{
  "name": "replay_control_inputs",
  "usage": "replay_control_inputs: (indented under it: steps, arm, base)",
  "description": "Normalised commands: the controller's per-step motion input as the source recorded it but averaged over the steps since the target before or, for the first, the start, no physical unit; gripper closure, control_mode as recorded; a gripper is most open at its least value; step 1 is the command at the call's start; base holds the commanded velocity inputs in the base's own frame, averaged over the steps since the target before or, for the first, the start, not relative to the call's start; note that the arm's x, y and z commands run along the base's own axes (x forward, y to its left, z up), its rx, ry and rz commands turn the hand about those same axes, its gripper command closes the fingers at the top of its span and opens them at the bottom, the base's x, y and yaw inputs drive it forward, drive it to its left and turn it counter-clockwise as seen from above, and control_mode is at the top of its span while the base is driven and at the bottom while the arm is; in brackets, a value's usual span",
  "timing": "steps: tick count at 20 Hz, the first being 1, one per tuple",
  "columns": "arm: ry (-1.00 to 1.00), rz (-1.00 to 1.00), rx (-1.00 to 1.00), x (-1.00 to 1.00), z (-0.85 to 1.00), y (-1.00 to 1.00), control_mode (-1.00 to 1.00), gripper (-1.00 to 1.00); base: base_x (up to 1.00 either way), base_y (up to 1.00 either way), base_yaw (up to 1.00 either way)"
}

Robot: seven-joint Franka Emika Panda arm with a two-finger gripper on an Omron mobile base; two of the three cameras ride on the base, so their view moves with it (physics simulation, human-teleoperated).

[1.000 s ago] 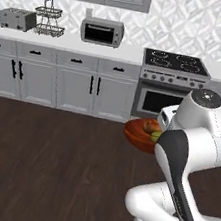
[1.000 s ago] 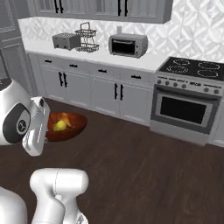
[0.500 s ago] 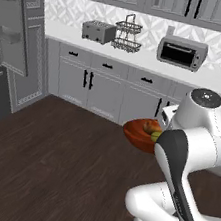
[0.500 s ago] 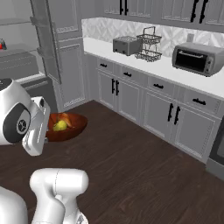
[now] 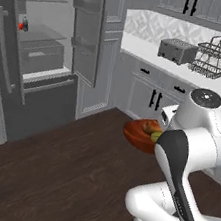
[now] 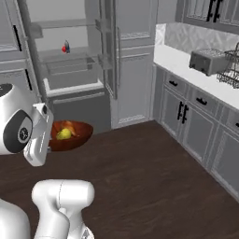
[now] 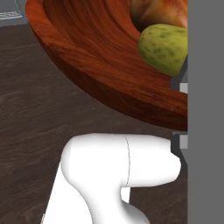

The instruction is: Pick the chicken drumstick and cucumber from their plates and place them in the bowl. Then put the bowl in the fridge.

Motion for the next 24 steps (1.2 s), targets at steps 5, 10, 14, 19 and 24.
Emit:
replay_control_inputs:
  steps: [5,10,14,19,24]
  arm:
    - [0.00,0.00,0.00,0.00,0.00,0.00,1.00,1.00]
    - [0.00,0.00,0.00,0.00,0.00,0.00,1.00,1.00]
    - [0.00,0.00,0.00,0.00,0.00,0.00,1.00,1.00]
    - [0.00,0.00,0.00,0.00,0.00,0.00,1.00,1.00]
    - [0.00,0.00,0.00,0.00,0.00,0.00,1.00,1.00]
  base:
    - [1.00,-0.01,0.56]
    - [1.00,-0.19,0.52]
    - [1.00,-0.42,0.40]
    - [0.97,-0.53,0.31]
    - [0.85,-0.48,0.04]
